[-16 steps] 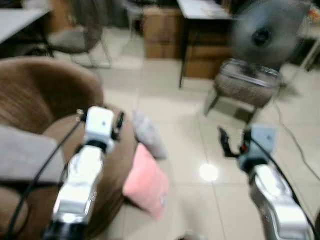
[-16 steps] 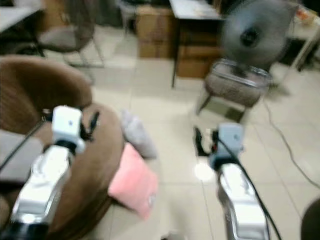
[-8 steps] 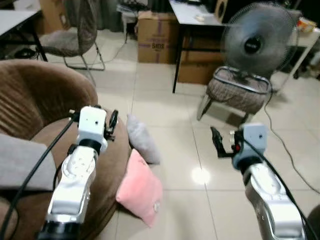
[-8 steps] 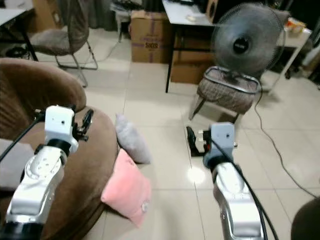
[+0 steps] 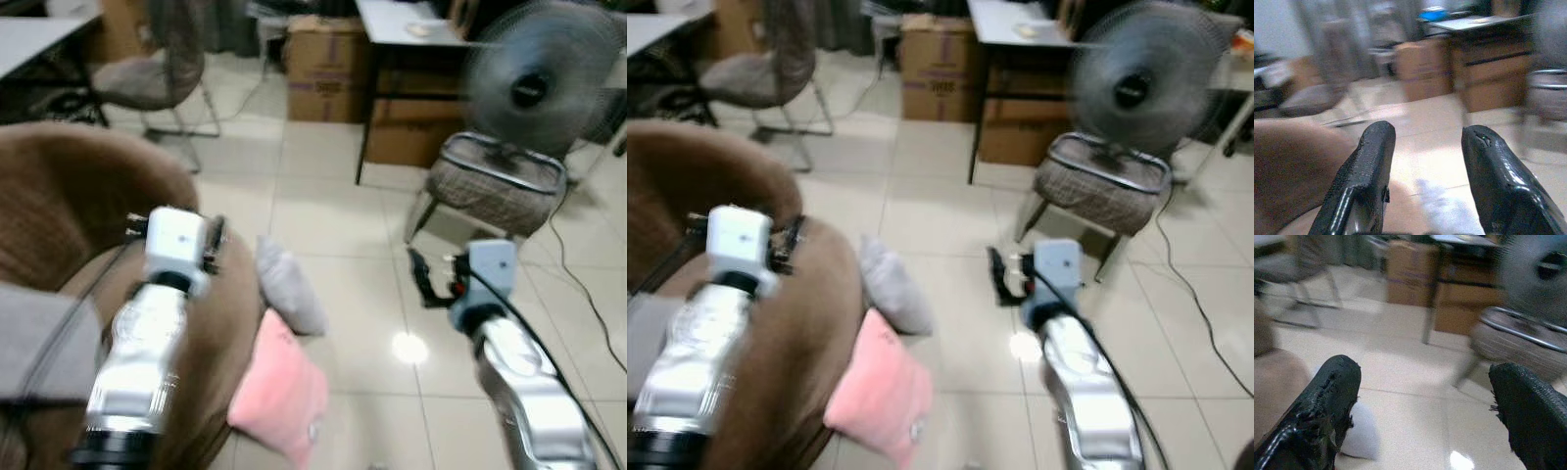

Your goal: Move the pillow to the sofa from floor

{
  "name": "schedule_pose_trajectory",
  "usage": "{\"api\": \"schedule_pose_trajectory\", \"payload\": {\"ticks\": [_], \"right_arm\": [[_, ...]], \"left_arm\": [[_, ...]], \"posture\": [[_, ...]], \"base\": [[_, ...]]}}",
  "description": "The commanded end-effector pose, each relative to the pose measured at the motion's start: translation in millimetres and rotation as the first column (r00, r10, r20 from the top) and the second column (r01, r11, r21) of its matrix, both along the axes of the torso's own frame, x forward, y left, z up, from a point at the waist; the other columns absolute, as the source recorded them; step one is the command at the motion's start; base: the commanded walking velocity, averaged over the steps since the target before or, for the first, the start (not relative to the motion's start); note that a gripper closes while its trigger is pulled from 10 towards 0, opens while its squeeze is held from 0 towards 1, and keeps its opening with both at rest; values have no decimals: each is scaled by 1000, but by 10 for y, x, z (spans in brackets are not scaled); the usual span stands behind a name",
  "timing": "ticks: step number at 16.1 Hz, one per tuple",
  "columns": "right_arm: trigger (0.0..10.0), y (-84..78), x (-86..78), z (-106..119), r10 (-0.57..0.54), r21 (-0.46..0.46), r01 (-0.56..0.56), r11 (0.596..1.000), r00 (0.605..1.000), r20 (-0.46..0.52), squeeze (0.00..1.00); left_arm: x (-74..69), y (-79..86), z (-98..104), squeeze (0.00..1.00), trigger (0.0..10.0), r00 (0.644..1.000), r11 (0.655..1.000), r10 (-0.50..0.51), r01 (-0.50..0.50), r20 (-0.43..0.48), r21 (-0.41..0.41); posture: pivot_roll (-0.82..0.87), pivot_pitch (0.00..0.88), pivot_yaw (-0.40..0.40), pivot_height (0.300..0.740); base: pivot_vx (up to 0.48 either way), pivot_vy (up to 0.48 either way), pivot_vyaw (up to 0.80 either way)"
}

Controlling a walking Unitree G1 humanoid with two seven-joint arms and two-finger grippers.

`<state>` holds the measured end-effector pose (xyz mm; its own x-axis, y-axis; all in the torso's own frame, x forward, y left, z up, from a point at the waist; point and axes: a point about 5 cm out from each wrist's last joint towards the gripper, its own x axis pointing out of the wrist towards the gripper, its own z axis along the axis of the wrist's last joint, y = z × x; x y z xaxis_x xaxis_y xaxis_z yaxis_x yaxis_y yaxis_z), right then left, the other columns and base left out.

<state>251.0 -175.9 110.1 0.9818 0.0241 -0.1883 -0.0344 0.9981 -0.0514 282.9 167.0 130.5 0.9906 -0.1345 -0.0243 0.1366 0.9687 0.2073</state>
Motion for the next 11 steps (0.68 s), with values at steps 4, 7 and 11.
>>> {"api": "schedule_pose_trajectory", "payload": {"ticks": [4,7,11], "right_arm": [[10000,8,-22,57,-23,22,22,1000,999,32,0],[10000,9,-27,37,-21,21,20,1000,999,27,0],[10000,11,-23,16,-15,18,15,1000,1000,28,0]], "left_arm": [[53,2,53,0,10000,999,999,-29,29,17,19],[51,-13,1,0,10000,999,999,-38,38,-3,28],[37,62,-28,0,10000,1000,999,-11,11,-9,39]], "posture": [[-3,0,-11,740],[-8,0,-5,721],[-1,0,-10,691]], "base": [[0,0,0],[0,0,0],[0,0,0]]}}
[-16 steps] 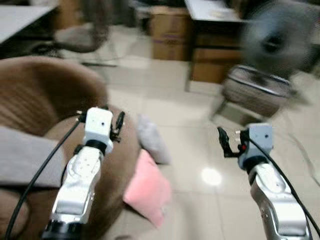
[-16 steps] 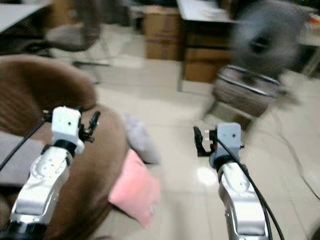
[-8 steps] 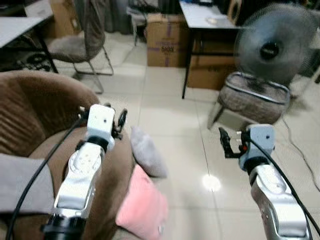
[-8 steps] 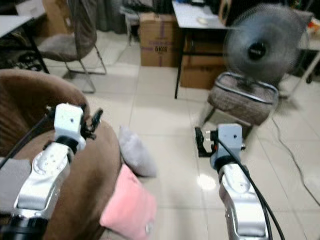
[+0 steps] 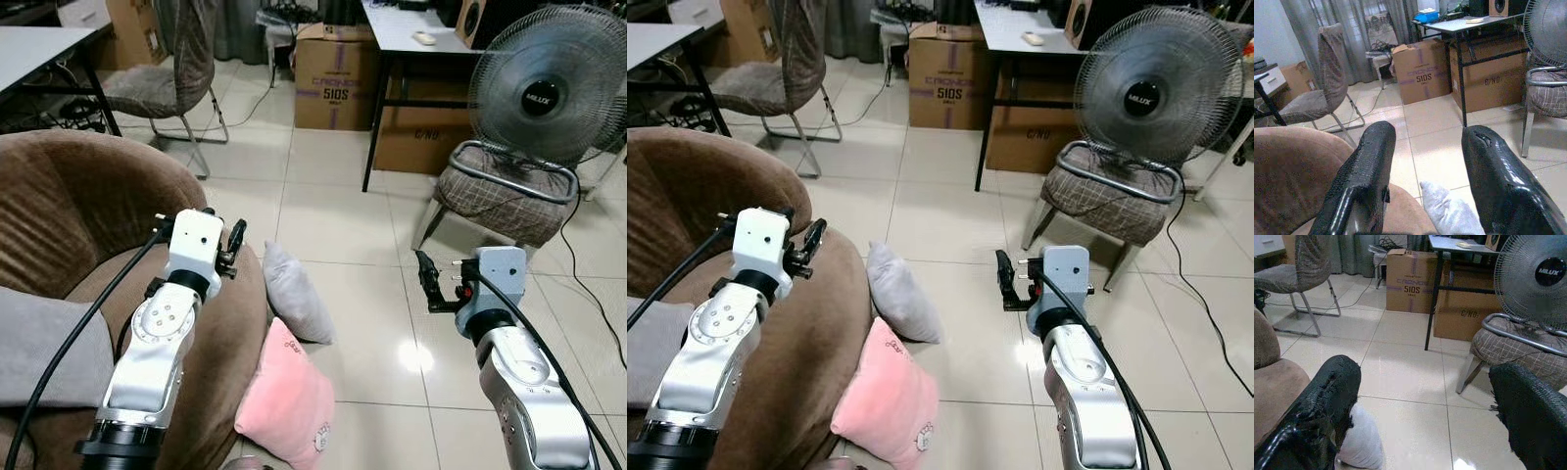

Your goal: Move the pillow to the sofa from floor

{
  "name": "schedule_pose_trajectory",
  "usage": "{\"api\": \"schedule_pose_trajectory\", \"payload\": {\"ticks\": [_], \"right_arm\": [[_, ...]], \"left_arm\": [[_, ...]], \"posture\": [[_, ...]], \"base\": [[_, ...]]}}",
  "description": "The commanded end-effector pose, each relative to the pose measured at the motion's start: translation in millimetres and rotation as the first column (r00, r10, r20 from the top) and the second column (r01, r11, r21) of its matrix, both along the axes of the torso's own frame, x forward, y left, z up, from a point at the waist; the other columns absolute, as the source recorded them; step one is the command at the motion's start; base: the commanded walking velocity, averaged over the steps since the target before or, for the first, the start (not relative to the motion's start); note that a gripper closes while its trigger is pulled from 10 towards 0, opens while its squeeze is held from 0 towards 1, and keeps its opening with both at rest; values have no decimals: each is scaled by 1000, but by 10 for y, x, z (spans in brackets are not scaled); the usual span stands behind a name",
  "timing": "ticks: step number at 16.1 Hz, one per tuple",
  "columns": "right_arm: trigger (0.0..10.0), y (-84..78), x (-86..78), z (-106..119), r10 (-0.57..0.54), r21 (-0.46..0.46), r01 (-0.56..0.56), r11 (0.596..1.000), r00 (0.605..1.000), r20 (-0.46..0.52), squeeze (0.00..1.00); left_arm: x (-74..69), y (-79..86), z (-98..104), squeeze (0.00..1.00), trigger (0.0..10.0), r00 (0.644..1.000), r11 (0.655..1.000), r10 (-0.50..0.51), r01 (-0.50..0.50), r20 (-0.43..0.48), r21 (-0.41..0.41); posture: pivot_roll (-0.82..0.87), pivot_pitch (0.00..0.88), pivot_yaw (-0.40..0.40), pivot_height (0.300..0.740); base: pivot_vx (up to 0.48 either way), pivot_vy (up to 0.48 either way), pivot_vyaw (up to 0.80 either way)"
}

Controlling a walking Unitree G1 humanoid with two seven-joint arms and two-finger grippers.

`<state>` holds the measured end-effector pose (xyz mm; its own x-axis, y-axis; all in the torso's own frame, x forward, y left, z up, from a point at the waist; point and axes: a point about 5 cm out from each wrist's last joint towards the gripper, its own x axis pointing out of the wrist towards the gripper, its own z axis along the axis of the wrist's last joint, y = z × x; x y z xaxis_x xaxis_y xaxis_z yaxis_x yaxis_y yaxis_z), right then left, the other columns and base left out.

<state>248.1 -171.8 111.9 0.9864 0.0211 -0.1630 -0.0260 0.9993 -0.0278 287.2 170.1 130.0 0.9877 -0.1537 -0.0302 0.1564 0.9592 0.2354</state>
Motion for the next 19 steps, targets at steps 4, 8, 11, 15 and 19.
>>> {"api": "schedule_pose_trajectory", "payload": {"ticks": [4,8,11,15,19], "right_arm": [[10000,-2,21,-20,3,-5,-3,1000,1000,-1,0],[10000,-7,35,-24,1,-5,-1,1000,1000,1,0],[10000,-9,32,-33,-1,-12,1,1000,1000,-2,0],[10000,-4,23,-46,2,-16,-2,1000,1000,-7,0],[10000,-3,22,-53,-3,-17,2,1000,1000,-5,0]], "left_arm": [[1,61,5,0,10000,1000,1000,23,-23,10,11],[18,46,20,0,10000,1000,1000,20,-20,18,7],[22,45,17,0,10000,1000,1000,17,-17,18,6],[16,43,9,0,10000,1000,1000,21,-21,13,7],[22,44,6,0,10000,1000,1000,6,-6,12,6]], "posture": [[11,0,-18,656],[9,0,-12,611],[7,0,-10,586],[7,0,-7,586],[4,0,1,586]], "base": [[0,0,0],[0,0,0],[0,0,0],[0,0,0],[0,0,0]]}}
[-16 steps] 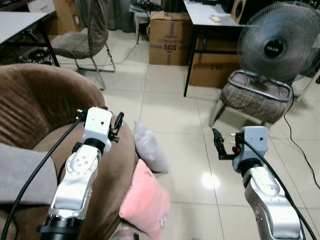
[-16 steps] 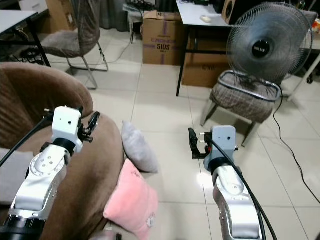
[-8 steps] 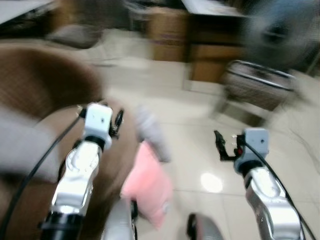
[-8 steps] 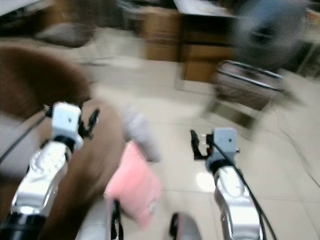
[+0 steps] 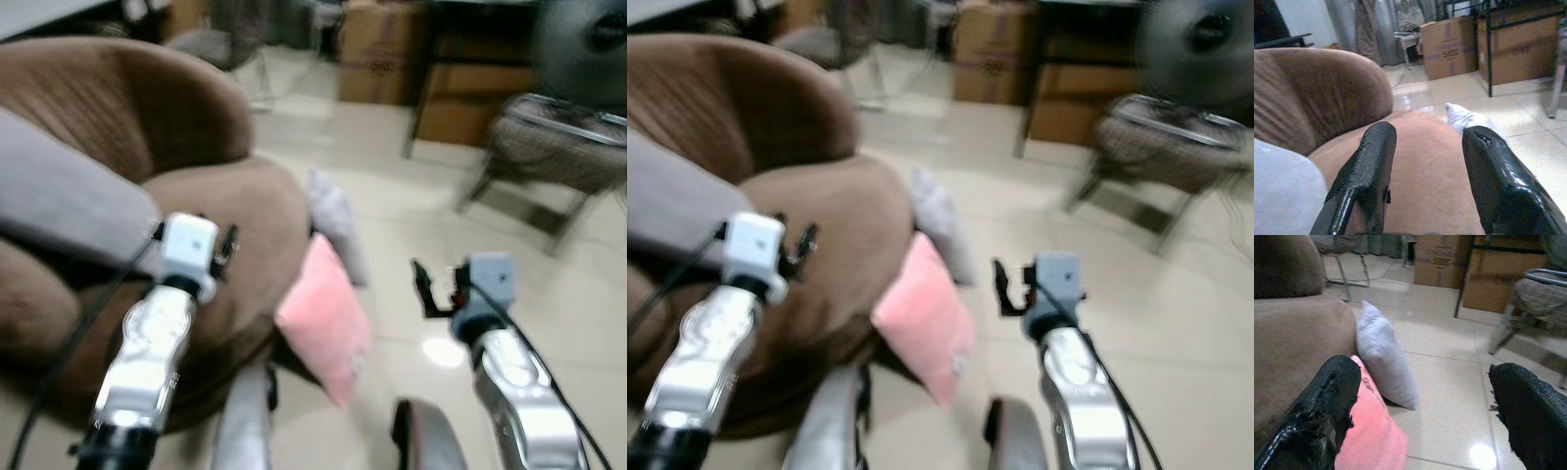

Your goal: Move the pillow to the sofa from floor

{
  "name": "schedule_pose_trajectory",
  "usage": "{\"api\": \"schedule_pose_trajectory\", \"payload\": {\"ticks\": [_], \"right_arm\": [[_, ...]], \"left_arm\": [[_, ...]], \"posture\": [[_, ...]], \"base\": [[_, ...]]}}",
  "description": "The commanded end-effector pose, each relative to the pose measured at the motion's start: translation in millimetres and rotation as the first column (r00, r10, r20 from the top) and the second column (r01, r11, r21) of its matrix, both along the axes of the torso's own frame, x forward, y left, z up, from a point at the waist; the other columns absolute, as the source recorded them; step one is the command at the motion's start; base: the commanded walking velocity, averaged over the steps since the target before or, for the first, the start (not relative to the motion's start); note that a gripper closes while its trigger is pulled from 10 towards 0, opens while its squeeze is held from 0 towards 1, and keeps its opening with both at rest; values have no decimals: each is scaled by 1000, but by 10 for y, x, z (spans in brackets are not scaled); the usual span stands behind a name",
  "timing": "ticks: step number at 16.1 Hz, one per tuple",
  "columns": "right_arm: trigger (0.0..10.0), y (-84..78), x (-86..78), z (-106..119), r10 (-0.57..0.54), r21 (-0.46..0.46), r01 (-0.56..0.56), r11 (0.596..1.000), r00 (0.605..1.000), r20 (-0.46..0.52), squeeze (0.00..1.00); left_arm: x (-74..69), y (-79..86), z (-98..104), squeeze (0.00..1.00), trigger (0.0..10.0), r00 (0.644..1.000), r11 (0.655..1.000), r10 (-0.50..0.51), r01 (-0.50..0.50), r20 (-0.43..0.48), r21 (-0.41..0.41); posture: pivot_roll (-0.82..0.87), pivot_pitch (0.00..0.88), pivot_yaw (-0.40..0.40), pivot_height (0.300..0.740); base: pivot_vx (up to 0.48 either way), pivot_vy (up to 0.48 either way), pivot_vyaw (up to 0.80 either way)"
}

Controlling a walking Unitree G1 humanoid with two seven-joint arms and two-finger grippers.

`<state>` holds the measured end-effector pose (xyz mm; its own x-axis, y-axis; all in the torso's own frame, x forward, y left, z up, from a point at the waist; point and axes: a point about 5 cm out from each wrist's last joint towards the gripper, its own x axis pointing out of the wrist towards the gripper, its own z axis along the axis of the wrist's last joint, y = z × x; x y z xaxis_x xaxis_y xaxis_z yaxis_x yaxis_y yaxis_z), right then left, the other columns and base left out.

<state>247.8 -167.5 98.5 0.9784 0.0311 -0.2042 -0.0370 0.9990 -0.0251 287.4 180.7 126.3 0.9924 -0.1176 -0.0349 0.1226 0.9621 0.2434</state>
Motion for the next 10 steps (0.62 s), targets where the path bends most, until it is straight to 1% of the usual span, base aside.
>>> {"api": "schedule_pose_trajectory", "payload": {"ticks": [1,4,5,8,10], "right_arm": [[10000,-46,26,80,-13,-20,14,1000,999,38,0],[10000,-52,32,82,-17,-19,18,1000,999,38,0],[10000,-48,32,80,-17,-18,18,1000,999,37,0],[10000,-44,34,77,-12,-17,13,1000,999,36,0],[10000,-45,34,85,-7,-24,8,1000,999,44,0]], "left_arm": [[21,-61,43,0,10000,999,1000,-31,31,15,-4],[30,-69,43,0,10000,999,999,-36,36,13,-11],[30,-70,41,0,10000,999,999,-39,39,12,-12],[21,-75,31,0,10000,999,999,-41,41,11,-15],[16,-73,30,0,10000,999,999,-39,39,11,-17]], "posture": [[4,0,1,586],[4,0,1,586],[4,0,1,586],[5,0,-2,586],[6,0,-6,586]], "base": [[0,0,0],[275,0,0],[292,0,-563],[299,0,-800],[294,0,0]]}}
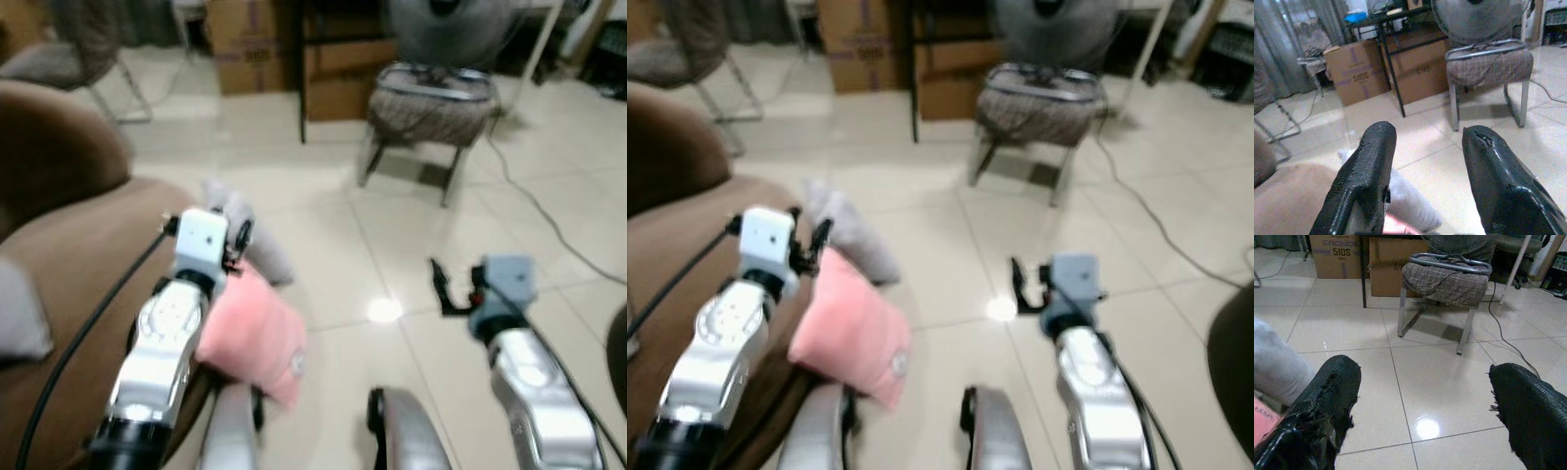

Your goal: Move the pillow to the sofa from floor

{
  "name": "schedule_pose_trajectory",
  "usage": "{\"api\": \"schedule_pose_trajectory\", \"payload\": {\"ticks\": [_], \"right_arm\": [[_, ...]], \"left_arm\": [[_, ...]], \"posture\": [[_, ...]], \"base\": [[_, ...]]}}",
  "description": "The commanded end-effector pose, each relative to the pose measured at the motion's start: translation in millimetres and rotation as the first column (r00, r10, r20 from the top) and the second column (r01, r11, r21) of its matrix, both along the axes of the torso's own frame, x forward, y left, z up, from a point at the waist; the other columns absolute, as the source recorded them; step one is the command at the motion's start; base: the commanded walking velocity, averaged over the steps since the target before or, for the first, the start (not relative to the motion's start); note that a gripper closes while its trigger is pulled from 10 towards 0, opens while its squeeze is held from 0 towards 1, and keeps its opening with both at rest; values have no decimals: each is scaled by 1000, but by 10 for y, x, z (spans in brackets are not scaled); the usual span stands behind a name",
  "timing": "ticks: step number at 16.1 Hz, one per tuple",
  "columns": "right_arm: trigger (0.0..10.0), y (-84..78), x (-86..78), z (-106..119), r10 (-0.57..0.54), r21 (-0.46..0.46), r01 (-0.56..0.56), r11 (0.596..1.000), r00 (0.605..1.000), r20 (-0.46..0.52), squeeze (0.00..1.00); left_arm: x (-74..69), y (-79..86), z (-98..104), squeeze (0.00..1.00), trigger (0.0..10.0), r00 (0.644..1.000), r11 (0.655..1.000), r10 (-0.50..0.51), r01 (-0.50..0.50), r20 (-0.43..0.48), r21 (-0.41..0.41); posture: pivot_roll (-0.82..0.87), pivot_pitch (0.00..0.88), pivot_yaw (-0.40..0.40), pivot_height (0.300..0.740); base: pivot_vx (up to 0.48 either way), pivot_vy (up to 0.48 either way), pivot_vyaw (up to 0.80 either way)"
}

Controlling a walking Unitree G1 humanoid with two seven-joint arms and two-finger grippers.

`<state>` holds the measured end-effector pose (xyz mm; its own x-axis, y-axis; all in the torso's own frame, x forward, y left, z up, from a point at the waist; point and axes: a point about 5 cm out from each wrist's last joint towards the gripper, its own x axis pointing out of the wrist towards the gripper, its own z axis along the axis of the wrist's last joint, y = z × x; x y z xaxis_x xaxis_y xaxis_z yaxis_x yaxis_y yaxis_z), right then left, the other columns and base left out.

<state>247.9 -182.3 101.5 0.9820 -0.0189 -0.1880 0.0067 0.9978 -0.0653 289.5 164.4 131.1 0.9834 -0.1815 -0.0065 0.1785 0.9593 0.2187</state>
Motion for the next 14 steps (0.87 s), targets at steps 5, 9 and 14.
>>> {"api": "schedule_pose_trajectory", "payload": {"ticks": [5,9,14], "right_arm": [[10000,106,46,57,42,8,-42,999,999,28,0],[10000,111,49,61,51,-3,-51,999,998,33,0],[10000,168,50,-3,125,1,-125,992,992,-1,0]], "left_arm": [[-10,102,-22,0,10000,1000,1000,27,-27,-15,14],[-5,107,-56,0,10000,999,999,39,-39,-29,20],[9,178,-204,0,10000,986,998,70,-70,-149,7]], "posture": [[4,0,-4,586],[-3,0,3,586],[3,0,1,556]], "base": [[293,0,0],[68,0,0],[0,0,0]]}}
